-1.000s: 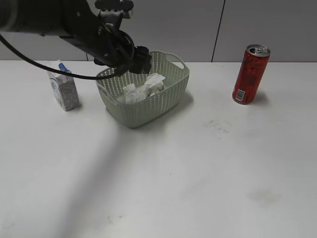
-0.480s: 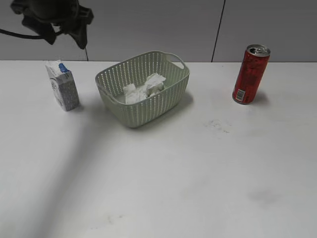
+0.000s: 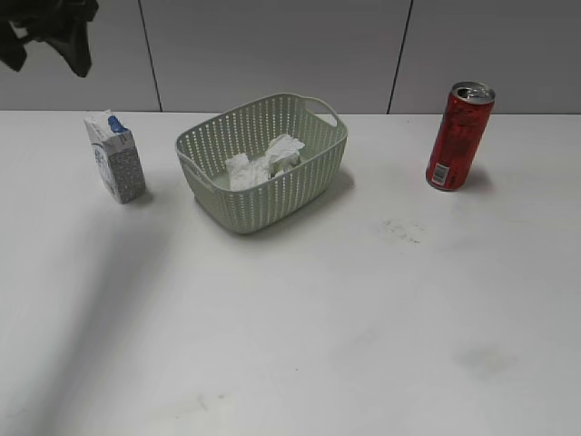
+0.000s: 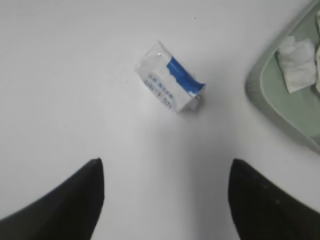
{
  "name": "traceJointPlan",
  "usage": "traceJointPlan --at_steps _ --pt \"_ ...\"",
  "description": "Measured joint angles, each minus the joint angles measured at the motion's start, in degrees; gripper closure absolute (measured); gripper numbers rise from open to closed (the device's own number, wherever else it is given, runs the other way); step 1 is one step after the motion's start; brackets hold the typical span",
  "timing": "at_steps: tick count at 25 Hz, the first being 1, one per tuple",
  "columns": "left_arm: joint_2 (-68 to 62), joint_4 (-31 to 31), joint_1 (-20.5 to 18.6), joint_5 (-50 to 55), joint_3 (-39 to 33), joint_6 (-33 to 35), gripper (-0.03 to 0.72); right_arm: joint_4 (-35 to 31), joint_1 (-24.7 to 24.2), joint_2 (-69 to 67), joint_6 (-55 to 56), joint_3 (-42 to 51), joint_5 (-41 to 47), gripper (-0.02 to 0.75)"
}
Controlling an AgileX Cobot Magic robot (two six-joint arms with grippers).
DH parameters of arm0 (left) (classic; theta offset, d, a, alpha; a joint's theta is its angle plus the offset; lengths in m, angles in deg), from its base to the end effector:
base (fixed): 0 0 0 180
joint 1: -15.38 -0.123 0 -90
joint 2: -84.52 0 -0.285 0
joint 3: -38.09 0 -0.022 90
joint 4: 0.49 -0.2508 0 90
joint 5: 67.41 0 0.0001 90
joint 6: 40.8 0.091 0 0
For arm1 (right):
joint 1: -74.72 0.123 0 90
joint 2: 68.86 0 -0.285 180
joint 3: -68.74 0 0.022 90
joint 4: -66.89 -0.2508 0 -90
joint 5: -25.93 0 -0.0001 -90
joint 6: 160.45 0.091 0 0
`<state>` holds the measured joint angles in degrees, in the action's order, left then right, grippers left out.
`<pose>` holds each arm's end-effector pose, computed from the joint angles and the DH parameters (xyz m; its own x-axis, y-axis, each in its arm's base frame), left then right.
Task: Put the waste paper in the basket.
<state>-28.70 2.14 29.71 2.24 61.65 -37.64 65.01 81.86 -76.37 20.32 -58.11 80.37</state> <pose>0.3818 -0.1016 0.3233 -0.8953 0.2691 -0.3549 0.2973 0.9544 -0.0264 0.0073 0.0034 0.2637 -0.4253 -0.0205 -0.9048 -0.1345 0.9901 0.0408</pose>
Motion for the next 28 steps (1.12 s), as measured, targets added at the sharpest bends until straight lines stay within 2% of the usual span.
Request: traceJointPlan --at_steps 6,12,16,22,28 --pt "9.2 -4.92 -0.55 0.04 -9.92 -0.05 0.101 0.0 0.0 0.0 0.0 0.0 0.0 0.147" --pt "17.65 -5.88 -5.6 -0.02 -23.25 1.05 0.101 0.0 0.0 0.0 0.0 0.0 0.0 0.147" --pt "26.08 -5.66 -8.31 -0.33 -35.26 1.23 0.101 0.0 0.0 0.0 0.0 0.0 0.0 0.147" --pt "42.12 -2.15 -8.68 -5.99 -54.1 1.42 0.101 0.0 0.0 0.0 0.0 0.0 0.0 0.147" --pt "58.32 -1.07 -8.68 -7.06 -67.92 1.42 0.101 0.0 0.0 0.0 0.0 0.0 0.0 0.147"
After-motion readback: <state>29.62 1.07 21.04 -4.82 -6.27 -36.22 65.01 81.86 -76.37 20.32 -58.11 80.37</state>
